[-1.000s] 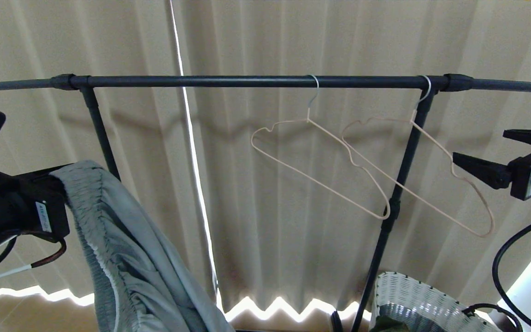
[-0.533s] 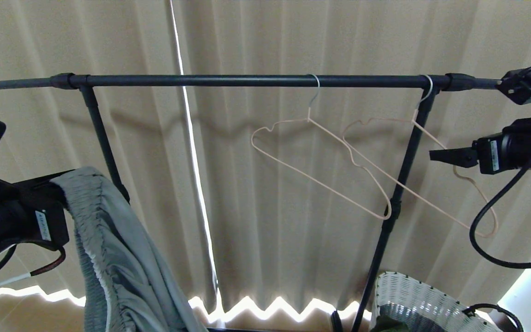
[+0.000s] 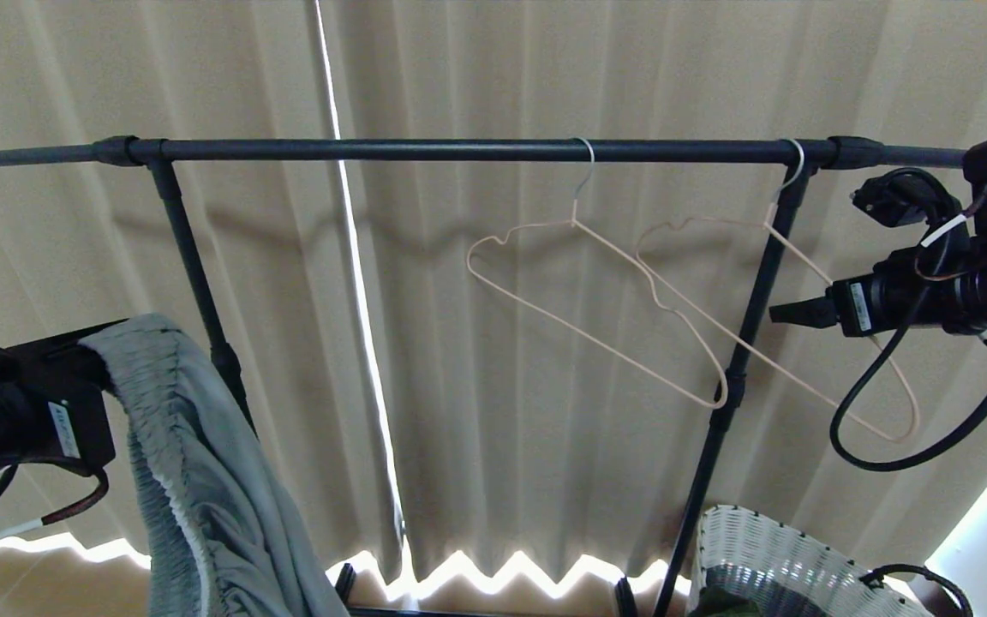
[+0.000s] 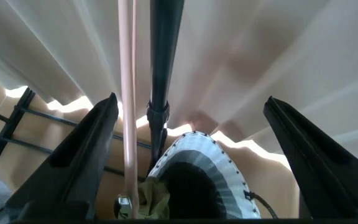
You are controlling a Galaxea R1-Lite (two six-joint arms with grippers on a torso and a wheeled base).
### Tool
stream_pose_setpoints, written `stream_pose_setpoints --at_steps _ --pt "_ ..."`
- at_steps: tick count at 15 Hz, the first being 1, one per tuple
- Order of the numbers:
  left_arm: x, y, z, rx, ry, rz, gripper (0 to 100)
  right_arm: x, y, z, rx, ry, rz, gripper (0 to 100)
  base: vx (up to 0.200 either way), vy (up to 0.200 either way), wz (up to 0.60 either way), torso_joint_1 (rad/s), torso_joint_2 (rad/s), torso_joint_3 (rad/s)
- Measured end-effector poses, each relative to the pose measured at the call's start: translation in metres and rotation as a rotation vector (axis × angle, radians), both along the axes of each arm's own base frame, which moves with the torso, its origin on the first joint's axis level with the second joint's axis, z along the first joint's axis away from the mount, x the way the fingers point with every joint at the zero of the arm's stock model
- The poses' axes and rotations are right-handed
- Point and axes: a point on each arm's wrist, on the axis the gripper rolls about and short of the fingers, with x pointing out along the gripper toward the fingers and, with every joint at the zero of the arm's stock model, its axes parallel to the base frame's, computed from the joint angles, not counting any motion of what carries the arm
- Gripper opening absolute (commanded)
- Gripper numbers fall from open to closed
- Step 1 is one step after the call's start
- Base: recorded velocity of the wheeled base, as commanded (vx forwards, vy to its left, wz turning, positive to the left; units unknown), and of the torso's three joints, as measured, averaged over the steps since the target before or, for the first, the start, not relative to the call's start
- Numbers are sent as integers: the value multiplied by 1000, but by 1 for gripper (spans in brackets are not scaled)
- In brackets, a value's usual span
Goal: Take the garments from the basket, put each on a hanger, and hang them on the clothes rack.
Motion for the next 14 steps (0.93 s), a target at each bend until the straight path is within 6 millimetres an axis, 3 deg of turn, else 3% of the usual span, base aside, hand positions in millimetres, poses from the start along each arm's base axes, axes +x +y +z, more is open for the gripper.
stream_pose_setpoints --at_steps 11,12,14 --pt "0 0 -1 2 2 -2 0 -11 3 4 1 26 11 100 0 0 0 0 0 0" --pt "0 0 -1 2 3 -2 0 -12 4 4 1 24 13 0 0 0 0 0 0 0" --pt "0 0 -1 2 4 -2 0 -13 4 4 1 26 16 0 0 0 0 0 0 0"
